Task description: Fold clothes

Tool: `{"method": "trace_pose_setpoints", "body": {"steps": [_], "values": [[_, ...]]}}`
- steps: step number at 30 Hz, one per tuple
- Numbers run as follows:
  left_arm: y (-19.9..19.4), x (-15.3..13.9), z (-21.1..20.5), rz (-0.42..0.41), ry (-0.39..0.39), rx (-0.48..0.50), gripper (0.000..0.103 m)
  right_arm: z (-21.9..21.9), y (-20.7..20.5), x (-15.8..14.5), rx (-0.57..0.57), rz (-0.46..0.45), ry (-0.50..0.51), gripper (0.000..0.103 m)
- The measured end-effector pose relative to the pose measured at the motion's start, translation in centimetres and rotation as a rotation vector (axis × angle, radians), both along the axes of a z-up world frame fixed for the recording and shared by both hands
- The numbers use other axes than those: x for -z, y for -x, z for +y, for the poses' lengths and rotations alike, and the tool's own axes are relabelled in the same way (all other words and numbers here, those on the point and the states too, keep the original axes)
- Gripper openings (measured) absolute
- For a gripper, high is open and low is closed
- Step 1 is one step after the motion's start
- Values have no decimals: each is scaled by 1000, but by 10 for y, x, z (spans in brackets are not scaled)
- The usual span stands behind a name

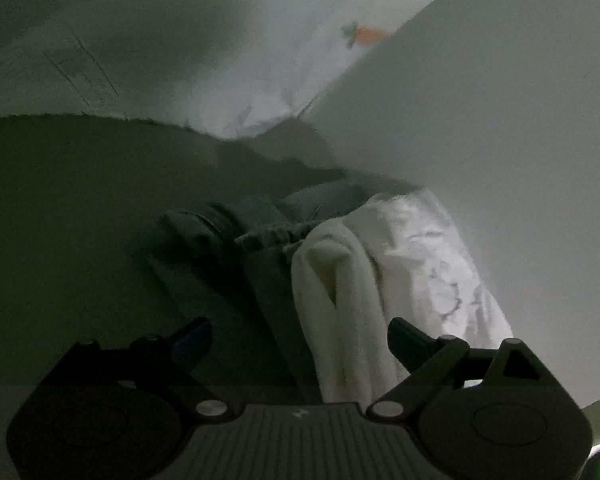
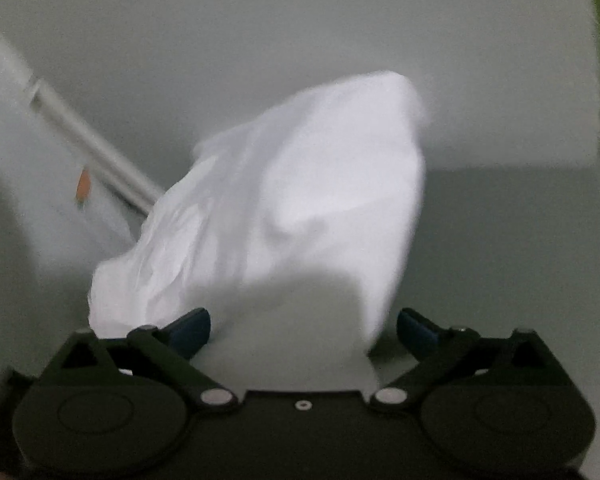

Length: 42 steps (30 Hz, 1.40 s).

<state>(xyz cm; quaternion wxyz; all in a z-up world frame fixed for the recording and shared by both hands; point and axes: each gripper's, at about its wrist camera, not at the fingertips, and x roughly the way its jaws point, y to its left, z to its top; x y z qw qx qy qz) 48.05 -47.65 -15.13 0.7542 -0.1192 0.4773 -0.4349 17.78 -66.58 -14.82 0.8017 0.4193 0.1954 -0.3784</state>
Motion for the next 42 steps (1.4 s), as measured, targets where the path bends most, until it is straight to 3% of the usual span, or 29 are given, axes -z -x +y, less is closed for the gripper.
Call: {"method": "trace_pose_setpoints", "body": {"steps": [4,6,10,16,20,24,27,29,33,37,42], "values": [[16,-36,28,-76,41,-43,96,15,-39,-17,-21,140,136,103],[28,-54,47,-141,58,-66,100,30,-45,-30,-31,163,197,103],[57,-89,91,-280,73,-137,103,46,-26,-32,-55,193,258,103],[114,-125,180,-432,79,-290,103,67,-9,-55,-80,133,305,103],[153,-141,246,-527,106,-439,103,107,3,-86,-157,29,471,103],[206,-161,312,-717,124,-649,103,161,21,-108,-293,-111,573,103],[245,-173,354,-927,81,-738,103,203,30,-119,-379,-178,591,103],[270,-181,379,-1051,-1,-795,103,234,32,-125,-450,-199,577,103],[315,-194,417,-1194,-188,-874,103,290,37,-132,-572,-262,574,103],[353,-206,448,-1195,-310,-742,103,353,53,-148,-689,-283,626,103],[396,-201,477,-1159,-335,-692,103,423,88,-162,-702,-245,674,103]]}}
